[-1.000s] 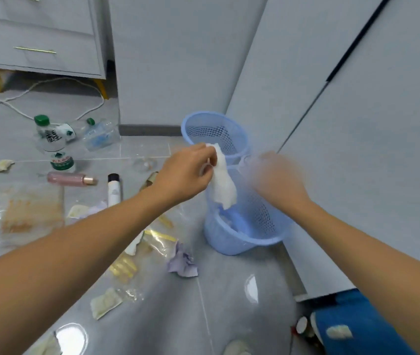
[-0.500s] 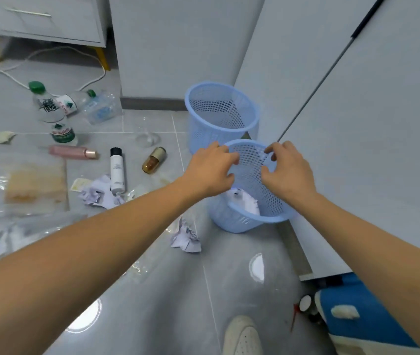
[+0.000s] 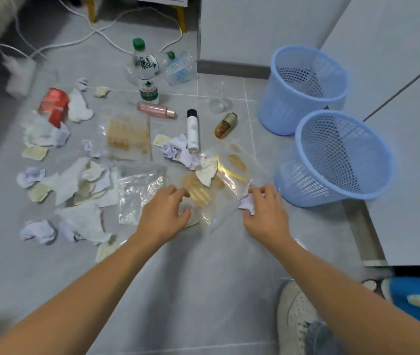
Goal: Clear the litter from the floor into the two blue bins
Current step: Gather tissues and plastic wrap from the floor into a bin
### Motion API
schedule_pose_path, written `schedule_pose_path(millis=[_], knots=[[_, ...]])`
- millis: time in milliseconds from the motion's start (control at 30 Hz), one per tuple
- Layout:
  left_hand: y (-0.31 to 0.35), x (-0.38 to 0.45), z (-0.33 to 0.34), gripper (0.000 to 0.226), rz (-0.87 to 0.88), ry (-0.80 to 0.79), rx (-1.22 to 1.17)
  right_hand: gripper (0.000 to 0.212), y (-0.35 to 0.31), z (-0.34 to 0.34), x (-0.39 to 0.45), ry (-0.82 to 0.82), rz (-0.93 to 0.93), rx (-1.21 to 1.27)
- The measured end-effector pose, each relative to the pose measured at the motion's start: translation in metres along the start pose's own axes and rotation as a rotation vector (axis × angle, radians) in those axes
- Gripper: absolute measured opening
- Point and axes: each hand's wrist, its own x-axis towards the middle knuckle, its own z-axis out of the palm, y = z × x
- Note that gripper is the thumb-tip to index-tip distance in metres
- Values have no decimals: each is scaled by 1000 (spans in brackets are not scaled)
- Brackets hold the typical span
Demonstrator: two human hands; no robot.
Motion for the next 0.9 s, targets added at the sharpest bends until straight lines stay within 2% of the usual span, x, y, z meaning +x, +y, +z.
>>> schedule_pose_path(millis=[100, 233, 500, 667, 900], knots=[[-23, -24, 27, 38, -18, -69, 27, 56, 15, 17, -3, -54, 91, 9], [-39, -30, 55, 42, 2, -109, 48, 63, 23, 33, 0, -127, 92, 58], [-41, -28, 83, 32, 53, -93, 111, 42, 29, 48, -9, -142, 112, 219], [-44, -33, 75, 24, 3, -70, 30, 49, 28, 41, -18, -148, 129, 217], [3, 0, 19, 27, 123, 54, -89, 57, 6, -15, -3, 11, 23, 308]])
